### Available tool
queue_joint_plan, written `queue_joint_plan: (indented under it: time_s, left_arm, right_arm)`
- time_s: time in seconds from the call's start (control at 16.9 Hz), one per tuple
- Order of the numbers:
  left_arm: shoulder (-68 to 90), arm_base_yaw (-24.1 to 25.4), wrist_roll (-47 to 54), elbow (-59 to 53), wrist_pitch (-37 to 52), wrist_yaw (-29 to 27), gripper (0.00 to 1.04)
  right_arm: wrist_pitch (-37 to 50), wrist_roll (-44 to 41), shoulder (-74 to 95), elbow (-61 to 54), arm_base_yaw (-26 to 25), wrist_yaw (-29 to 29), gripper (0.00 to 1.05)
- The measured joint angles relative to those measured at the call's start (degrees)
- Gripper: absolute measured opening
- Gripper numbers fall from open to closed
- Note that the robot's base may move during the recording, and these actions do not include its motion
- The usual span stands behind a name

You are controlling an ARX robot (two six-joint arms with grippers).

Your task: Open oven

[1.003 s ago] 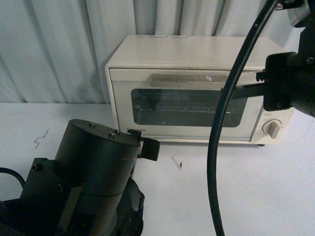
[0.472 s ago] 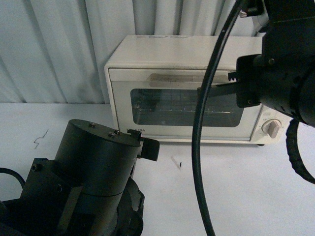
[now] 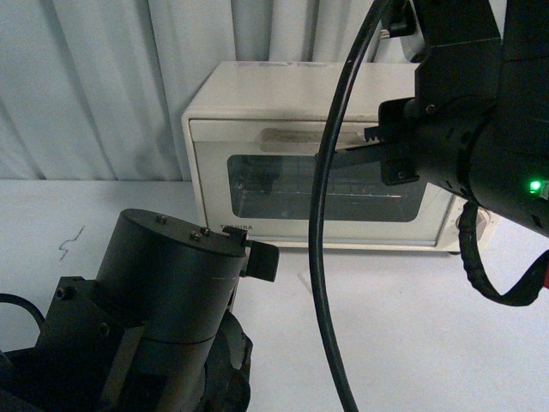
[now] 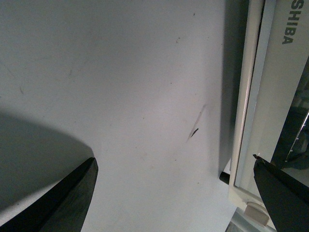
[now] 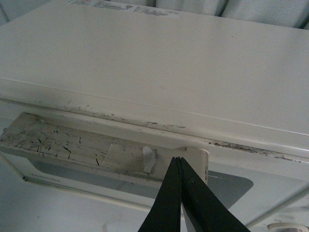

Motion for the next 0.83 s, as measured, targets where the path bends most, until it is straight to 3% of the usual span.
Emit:
queue_joint_plan:
  time_s: [0.83]
  left_arm:
    - [0.0, 0.0, 0.0, 0.0, 0.02, -0.02, 0.98]
  right_arm:
    - [1.05, 2.67, 6.51, 5.88, 0.46, -1.77, 0.02]
